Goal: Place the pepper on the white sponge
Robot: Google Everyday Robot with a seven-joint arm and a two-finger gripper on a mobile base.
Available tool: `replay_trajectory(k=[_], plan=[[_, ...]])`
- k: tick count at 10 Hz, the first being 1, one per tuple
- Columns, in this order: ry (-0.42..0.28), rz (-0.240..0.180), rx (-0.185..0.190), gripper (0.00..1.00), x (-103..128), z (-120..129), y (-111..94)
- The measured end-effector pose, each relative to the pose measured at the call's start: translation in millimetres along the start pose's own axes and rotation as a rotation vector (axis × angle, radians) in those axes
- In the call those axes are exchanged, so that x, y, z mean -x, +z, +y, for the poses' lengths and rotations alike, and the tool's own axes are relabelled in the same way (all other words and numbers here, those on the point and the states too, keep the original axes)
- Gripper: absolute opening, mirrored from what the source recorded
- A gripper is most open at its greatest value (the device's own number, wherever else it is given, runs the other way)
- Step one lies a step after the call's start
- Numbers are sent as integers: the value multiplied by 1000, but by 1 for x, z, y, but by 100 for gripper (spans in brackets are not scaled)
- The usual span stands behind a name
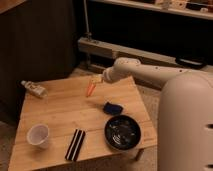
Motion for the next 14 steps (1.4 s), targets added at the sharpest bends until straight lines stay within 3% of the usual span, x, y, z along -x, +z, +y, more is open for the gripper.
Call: replay_trajectory(k=[2,6,14], plan=[[11,12,-15,80,-21,-3,2],[-4,-25,-12,80,-42,-7,17],[-29,-119,8,80,-32,-4,65]])
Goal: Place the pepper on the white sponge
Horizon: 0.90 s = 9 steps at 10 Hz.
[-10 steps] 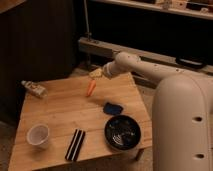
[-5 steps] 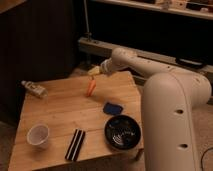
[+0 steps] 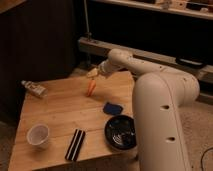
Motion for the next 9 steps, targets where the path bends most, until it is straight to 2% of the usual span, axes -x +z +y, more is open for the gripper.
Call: replay_trajectory(k=[7,9], plan=[[0,-89,33,80,11,-6,55],[-11,-115,51,80,12,-16,74]])
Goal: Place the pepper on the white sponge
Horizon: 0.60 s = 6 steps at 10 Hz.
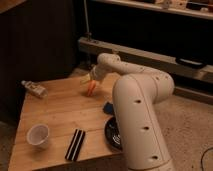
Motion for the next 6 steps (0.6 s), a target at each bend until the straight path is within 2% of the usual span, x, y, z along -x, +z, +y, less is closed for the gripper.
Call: replay_trajectory(k=[4,6], plan=[[9,-2,30,80,-6,6,8],[23,28,54,80,-8,18,3]])
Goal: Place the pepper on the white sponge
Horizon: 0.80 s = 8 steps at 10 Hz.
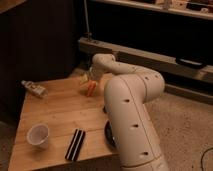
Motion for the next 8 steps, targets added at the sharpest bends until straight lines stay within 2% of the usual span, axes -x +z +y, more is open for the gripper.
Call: replay_trajectory(k=[2,4,5,6,8], plan=[[-6,84,2,80,1,10,-9],[-31,201,-37,80,1,4,-13],[-31,223,-41,80,2,7,-15],[-31,202,-50,80,3,5,-13],[-44,179,-42,80,2,-1,-10]])
